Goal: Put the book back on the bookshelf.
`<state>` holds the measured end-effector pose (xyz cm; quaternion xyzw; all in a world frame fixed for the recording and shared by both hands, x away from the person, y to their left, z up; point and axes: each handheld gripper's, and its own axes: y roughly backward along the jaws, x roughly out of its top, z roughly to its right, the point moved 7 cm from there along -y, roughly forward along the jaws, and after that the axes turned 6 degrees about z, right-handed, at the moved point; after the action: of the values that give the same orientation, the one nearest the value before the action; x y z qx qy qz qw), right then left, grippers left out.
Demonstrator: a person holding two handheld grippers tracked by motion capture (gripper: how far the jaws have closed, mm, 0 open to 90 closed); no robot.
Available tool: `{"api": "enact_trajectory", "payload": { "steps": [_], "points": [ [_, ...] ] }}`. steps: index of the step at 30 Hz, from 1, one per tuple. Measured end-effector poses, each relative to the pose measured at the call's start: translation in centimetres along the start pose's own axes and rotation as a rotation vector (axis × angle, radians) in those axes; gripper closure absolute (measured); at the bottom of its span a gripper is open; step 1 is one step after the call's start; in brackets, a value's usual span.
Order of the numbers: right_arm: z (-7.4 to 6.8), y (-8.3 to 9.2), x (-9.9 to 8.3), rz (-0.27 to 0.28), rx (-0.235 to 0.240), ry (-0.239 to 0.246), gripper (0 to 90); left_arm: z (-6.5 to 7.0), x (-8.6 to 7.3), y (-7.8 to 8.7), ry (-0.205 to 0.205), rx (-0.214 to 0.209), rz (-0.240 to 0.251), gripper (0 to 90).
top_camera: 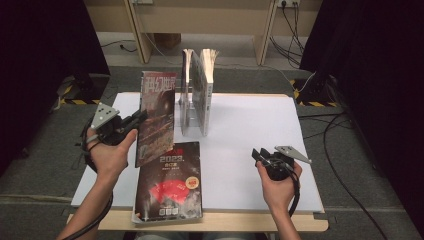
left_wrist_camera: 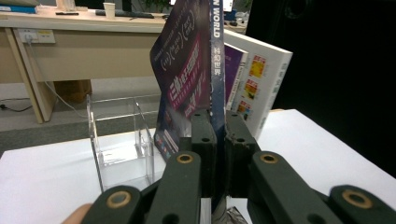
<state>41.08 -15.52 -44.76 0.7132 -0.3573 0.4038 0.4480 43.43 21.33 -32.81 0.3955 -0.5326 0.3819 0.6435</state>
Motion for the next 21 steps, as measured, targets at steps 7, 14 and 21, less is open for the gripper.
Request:
{"api": "enact_trajectory", "payload": {
  "steps": [7,14,21],
  "points": [
    [0.6,-0.2,-0.7,-0.017,-0.006,-0.002,64.9,-0.7,0.4,-2.2,0.011,0.001,-0.004,84.7],
    [1.1,-0.2,-1.1,-0.028,-0.015,-0.003,65.0,-1.2,0.7,-4.1,0.012,0.009,-0.015,84.6],
    [1.5,-0.2,-1.3,-0.030,-0.019,0.001,65.2,-1.5,1.4,-5.8,0.018,0.020,-0.008,84.6]
  ]
}}
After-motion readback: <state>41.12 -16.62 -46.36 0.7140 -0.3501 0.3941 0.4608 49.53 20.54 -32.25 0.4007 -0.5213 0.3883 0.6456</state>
